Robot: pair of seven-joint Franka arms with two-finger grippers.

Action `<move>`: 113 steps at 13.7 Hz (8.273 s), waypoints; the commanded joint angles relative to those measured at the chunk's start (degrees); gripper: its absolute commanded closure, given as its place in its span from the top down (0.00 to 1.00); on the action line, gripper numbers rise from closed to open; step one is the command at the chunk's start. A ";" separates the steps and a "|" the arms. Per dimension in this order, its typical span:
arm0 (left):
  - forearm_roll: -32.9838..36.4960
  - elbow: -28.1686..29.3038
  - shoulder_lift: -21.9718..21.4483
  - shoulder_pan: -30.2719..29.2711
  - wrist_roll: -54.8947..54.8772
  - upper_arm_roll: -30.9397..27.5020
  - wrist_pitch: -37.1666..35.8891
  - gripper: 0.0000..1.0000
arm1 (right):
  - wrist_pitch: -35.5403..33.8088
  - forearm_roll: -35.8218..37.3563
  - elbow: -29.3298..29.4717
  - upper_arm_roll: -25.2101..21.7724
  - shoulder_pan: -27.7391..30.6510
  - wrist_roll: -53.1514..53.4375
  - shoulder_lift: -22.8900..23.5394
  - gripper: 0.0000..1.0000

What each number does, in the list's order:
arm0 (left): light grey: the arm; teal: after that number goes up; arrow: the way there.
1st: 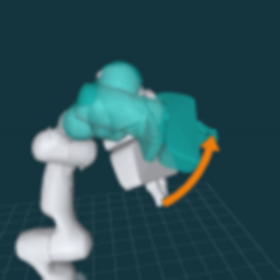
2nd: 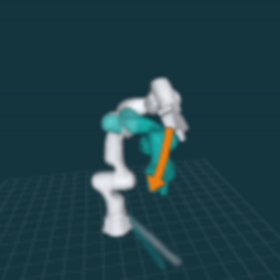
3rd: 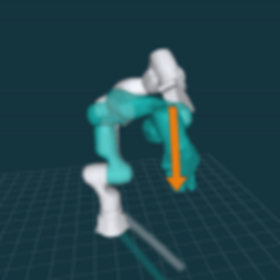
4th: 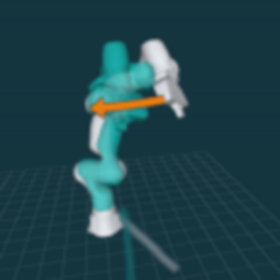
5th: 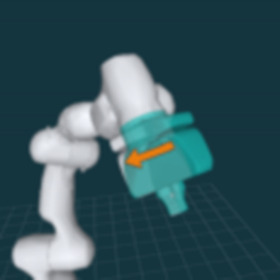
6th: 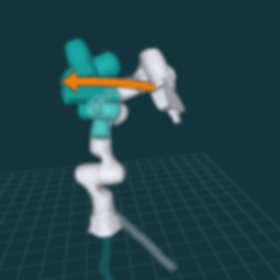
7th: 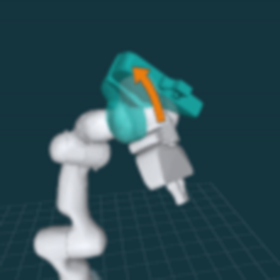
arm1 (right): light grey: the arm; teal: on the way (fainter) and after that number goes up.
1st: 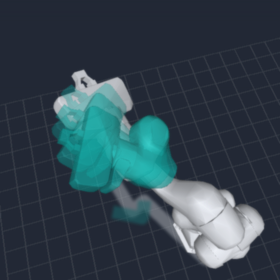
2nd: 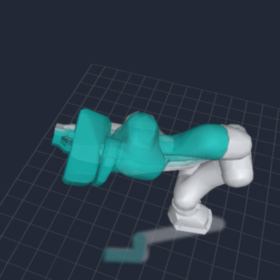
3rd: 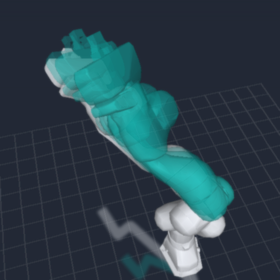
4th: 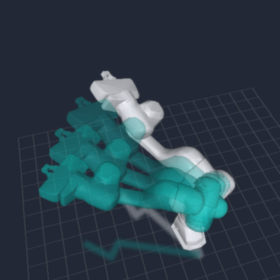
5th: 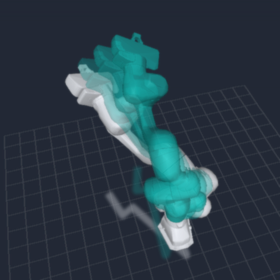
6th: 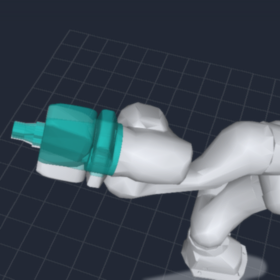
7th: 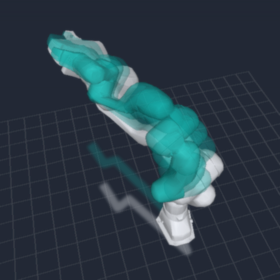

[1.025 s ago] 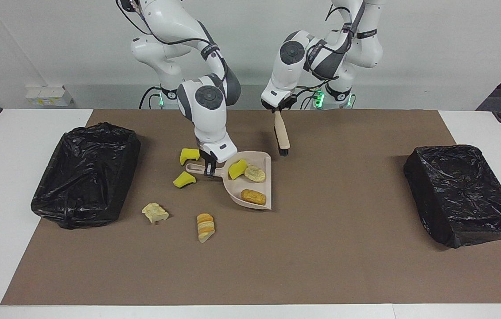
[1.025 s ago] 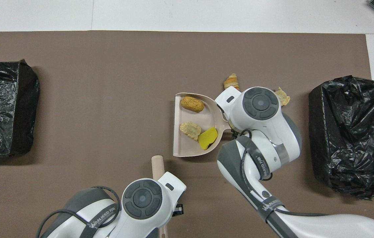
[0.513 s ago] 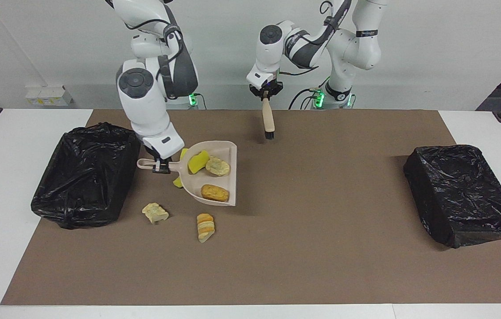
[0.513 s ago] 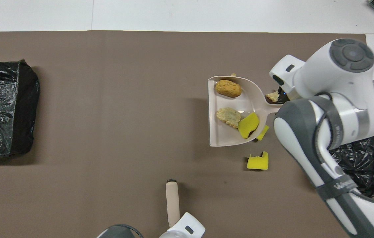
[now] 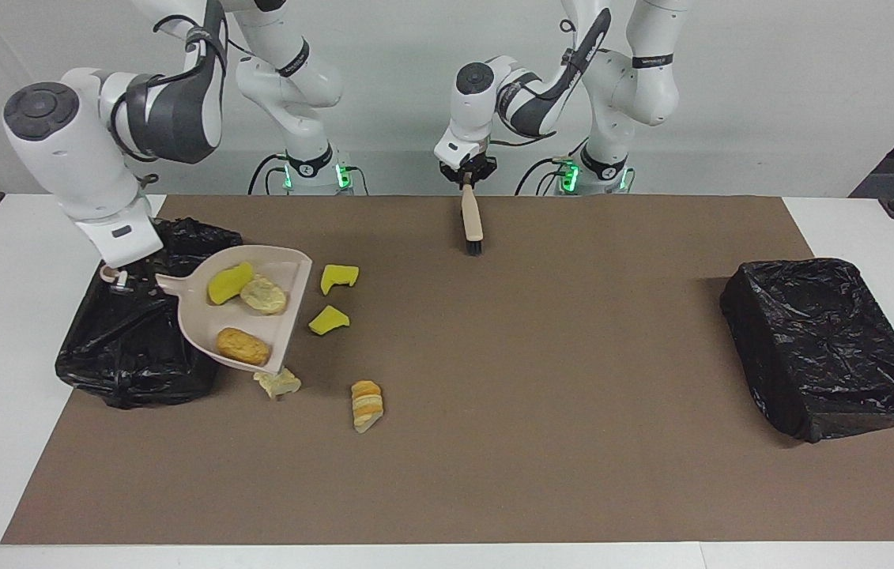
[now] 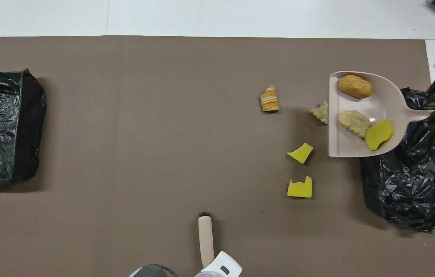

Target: Sweep and dump trash in bin

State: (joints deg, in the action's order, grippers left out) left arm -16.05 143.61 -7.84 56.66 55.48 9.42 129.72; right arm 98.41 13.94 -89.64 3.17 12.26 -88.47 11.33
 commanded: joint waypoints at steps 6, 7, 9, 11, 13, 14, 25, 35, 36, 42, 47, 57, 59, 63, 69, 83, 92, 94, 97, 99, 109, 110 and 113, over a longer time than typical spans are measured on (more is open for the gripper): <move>-0.91 -1.66 2.12 -3.13 -1.51 -1.07 0.27 0.60 | 0.99 22.60 -6.85 0.70 5.68 -1.81 -5.34 0.00; -0.82 -2.45 2.12 -4.01 -1.95 -1.16 -1.13 0.67 | 0.39 24.19 -9.21 0.79 5.24 0.12 -6.83 0.00; -0.82 -3.42 1.78 -6.29 -3.78 -1.33 -2.97 0.75 | 1.78 31.45 -14.06 0.96 3.04 4.52 -9.39 0.00; -0.13 -5.61 1.07 -8.67 -5.02 -1.51 -6.31 0.93 | 1.70 35.18 -14.86 0.88 1.99 4.71 -9.66 0.00; 4.32 -6.93 0.11 -12.61 -8.44 -1.60 -8.95 1.00 | 0.21 39.13 -14.69 0.79 2.25 3.06 -9.83 0.00; 9.32 -7.72 -0.42 -15.33 -10.28 -1.51 -10.53 1.00 | -0.14 39.32 -13.64 0.70 3.03 0.00 -10.10 0.00; 12.36 -34.24 0.10 -48.03 -49.83 -1.51 -29.86 1.00 | -4.81 11.12 -8.36 1.40 1.39 13.03 -10.71 0.00; 17.11 -55.80 5.82 -57.28 -60.66 -1.77 -43.50 1.00 | -1.40 -5.05 -11.08 1.40 -21.19 69.96 -4.22 0.00; 17.02 -55.37 5.47 -57.28 -61.10 -1.77 -43.59 1.00 | 0.27 -6.20 -10.91 1.40 -23.40 76.02 -2.99 0.00; 14.82 -55.10 5.46 -59.21 -62.51 -1.77 -42.89 1.00 | 11.26 -13.23 -7.58 1.40 -36.58 104.25 7.63 0.00; 15.17 -55.54 6.08 -58.69 -62.59 -1.86 -43.15 1.00 | 11.54 -14.72 6.91 1.67 -43.35 121.84 20.90 0.00; 14.65 -56.24 6.17 -54.38 -62.24 -6.96 -43.41 1.00 | 11.63 -18.69 9.57 2.81 -44.78 126.81 21.73 1.00; 14.65 -56.24 6.17 -54.29 -62.07 -6.96 -43.24 1.00 | 10.67 -19.21 7.65 2.81 -44.86 125.74 18.66 1.00; 14.65 -56.24 6.17 -54.03 -61.98 -6.87 -42.97 1.00 | 7.07 -23.08 -2.70 2.72 -44.95 126.70 8.83 1.00; 14.65 -56.24 6.17 -53.85 -61.72 -6.69 -42.89 1.00 | 7.14 -25.18 -21.34 2.90 -48.64 135.22 -3.67 1.00; 14.56 -56.15 6.08 -53.68 -61.63 -6.00 -42.71 1.00 | 27.27 -41.62 -49.22 2.90 -62.26 142.00 -15.99 0.98; 14.56 -55.19 6.17 -53.68 -59.70 -3.45 -41.75 1.00 | 27.10 -44.00 -48.71 2.90 -62.97 141.65 -15.37 0.00; 14.56 -54.05 6.17 -53.68 -57.16 -1.96 -39.65 1.00 | 26.66 -44.00 -46.69 2.72 -62.53 141.30 -14.50 0.00; 14.56 -51.68 6.25 -53.68 -54.34 1.12 -37.36 1.00 | 23.08 -42.42 -43.88 2.37 -58.68 140.42 -15.54 0.00; 14.56 -48.52 6.25 -53.68 -50.84 4.10 -34.03 1.00 | 17.37 -39.80 -40.89 2.11 -53.68 137.80 -16.16 0.00; 14.91 -35.59 12.56 -52.46 -26.85 20.19 -13.19 1.00 | 1.00 -17.14 -24.72 2.37 -26.60 110.80 -9.41 0.00; 15.08 -34.63 13.80 -51.31 -25.08 20.20 -11.18 1.00 | 0.91 -12.15 -23.40 2.37 -25.02 108.80 -8.61 0.00; 15.09 -29.27 15.82 -49.11 -22.17 20.46 -2.04 1.00 | 0.38 -1.06 -18.57 2.37 -19.56 97.21 -3.88 0.00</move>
State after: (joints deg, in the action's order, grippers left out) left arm -1.16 110.98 7.28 6.43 31.57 30.22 122.79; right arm 100.94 7.47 -113.30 4.66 -10.26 14.67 3.28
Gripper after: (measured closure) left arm 0.000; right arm 0.744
